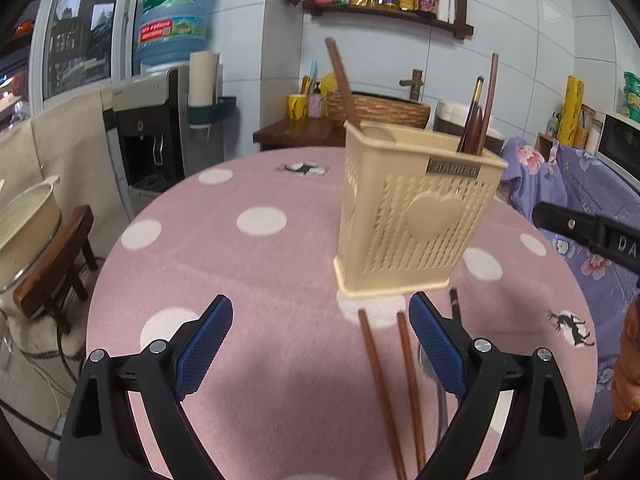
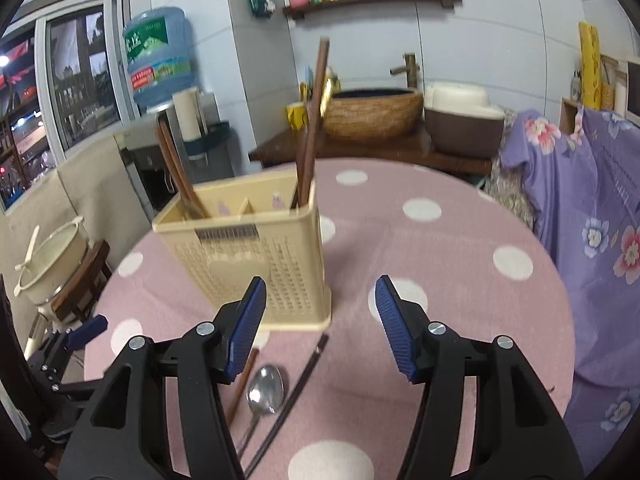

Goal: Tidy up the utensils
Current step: 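Move both tools down toward the remaining chopsticks, then grasp a black chopstick with the right tool while the left tool grasps a wooden chopstick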

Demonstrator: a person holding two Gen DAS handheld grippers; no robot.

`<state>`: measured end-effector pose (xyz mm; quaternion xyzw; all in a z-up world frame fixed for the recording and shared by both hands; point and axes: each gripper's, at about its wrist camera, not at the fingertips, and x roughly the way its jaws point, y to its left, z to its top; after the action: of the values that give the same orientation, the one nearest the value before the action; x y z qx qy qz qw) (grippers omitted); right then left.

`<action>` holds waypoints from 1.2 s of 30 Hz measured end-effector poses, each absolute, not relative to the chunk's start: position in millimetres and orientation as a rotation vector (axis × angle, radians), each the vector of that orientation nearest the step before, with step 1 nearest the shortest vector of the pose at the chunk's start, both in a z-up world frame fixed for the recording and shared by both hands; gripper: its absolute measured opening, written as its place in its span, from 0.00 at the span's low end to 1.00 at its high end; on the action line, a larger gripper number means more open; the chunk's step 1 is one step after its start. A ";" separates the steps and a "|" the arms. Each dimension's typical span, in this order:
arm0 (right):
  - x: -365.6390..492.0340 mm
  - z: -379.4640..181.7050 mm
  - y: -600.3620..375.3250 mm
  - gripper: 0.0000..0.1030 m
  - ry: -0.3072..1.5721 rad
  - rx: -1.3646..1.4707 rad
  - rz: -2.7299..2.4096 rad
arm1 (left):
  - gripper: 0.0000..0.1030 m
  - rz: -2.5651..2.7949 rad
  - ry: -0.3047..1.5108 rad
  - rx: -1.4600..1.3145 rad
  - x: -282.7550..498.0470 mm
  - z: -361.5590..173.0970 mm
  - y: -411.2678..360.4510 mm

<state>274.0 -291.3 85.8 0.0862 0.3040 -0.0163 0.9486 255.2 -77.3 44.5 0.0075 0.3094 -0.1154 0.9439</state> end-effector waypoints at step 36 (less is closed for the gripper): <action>334.0 -14.2 -265.0 0.24 0.957 0.265 -0.119 | 0.63 -0.259 0.779 0.030 241.2 -2.4 -74.7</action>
<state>334.0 -265.0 -14.2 0.1269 0.4588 -0.0572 0.8776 241.2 -74.7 -2.4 0.0145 0.3787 -0.1257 0.9168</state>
